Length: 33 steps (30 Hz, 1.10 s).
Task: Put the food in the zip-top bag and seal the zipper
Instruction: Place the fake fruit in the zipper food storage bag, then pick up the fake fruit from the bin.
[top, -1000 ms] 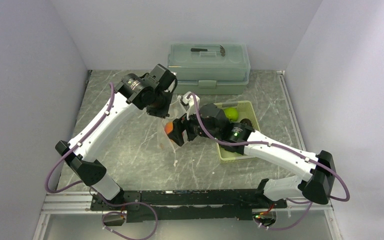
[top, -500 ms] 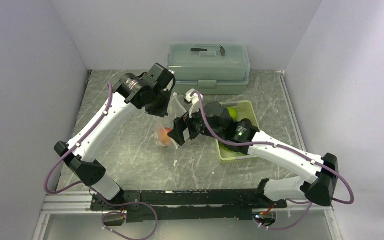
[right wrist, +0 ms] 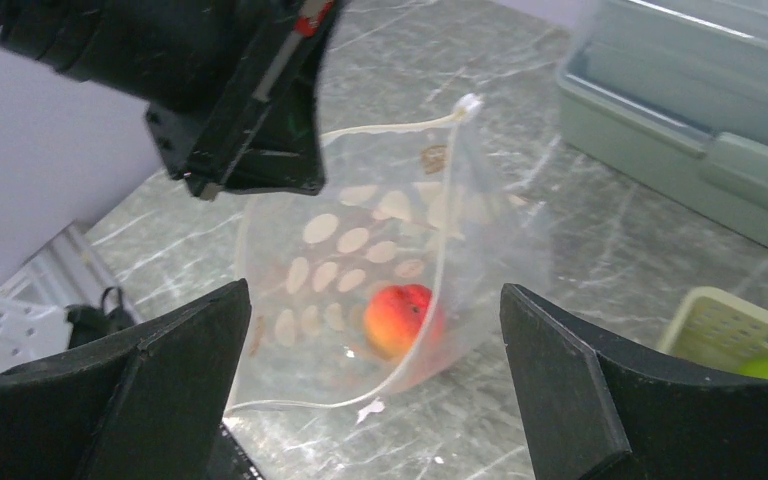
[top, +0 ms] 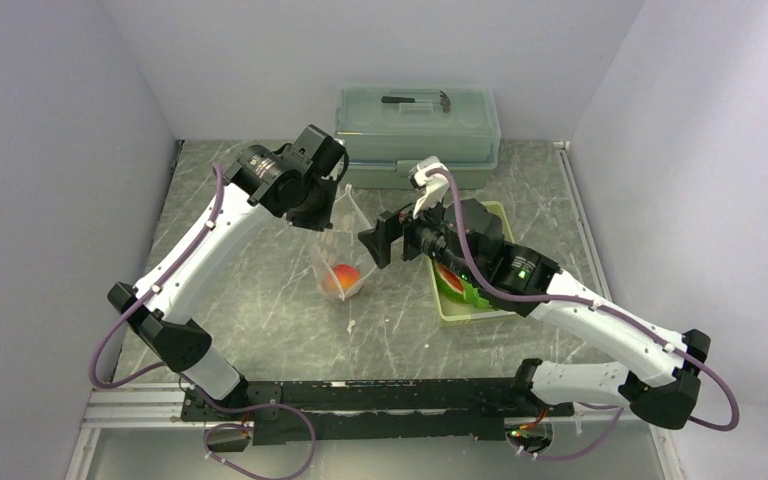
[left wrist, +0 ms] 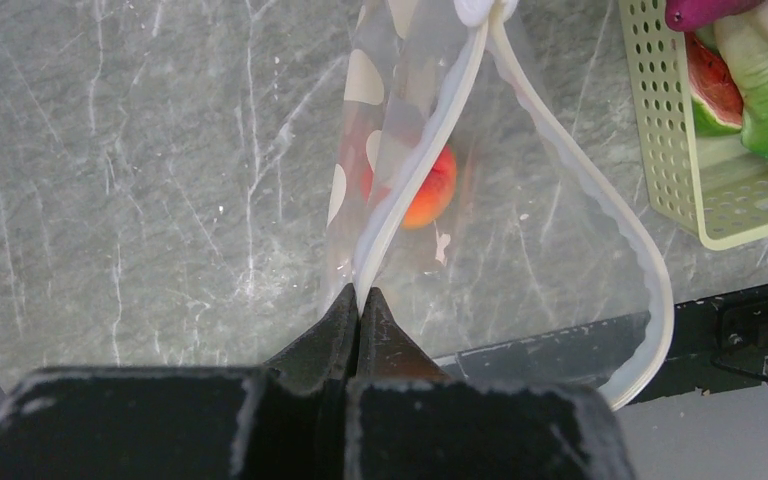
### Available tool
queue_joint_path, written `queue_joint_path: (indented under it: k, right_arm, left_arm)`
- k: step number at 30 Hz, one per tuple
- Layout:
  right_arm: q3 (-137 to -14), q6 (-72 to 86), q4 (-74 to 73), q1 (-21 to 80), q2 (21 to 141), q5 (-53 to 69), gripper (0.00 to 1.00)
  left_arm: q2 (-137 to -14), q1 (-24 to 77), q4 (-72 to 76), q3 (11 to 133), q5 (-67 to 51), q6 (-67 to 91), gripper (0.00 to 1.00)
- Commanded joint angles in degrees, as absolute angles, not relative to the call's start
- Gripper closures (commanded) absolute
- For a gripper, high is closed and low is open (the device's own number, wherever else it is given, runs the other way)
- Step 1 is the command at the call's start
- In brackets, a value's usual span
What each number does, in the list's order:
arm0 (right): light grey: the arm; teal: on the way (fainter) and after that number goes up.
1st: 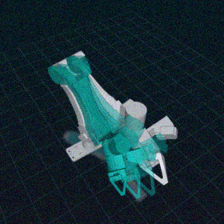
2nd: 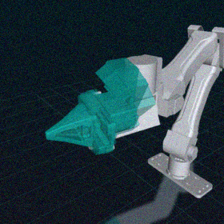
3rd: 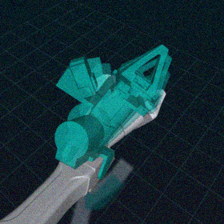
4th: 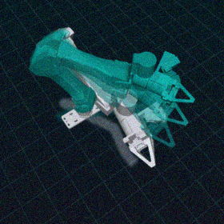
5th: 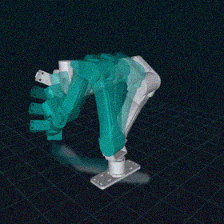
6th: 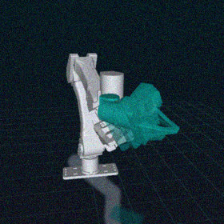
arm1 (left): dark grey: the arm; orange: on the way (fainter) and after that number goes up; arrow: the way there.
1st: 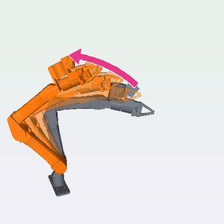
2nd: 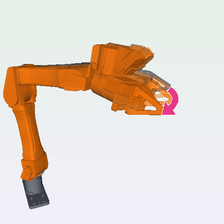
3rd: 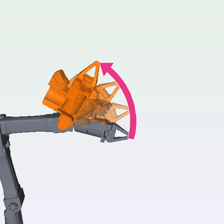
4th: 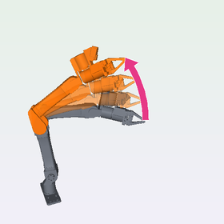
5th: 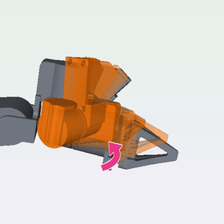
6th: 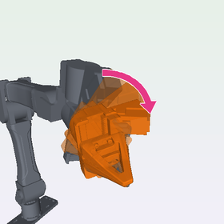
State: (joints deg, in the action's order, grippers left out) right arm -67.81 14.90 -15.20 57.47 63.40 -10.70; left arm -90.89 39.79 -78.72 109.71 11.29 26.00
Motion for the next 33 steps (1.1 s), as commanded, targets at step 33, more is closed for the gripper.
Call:
queue_joint_path:
  k: [33]
  right_arm:
    - [-73.13,22.64,-27.67,20.29,83.98,-9.73,0.07]
  left_arm:
    - [-84.35,35.78,-80.87,107.64,20.57,22.53,1.0]
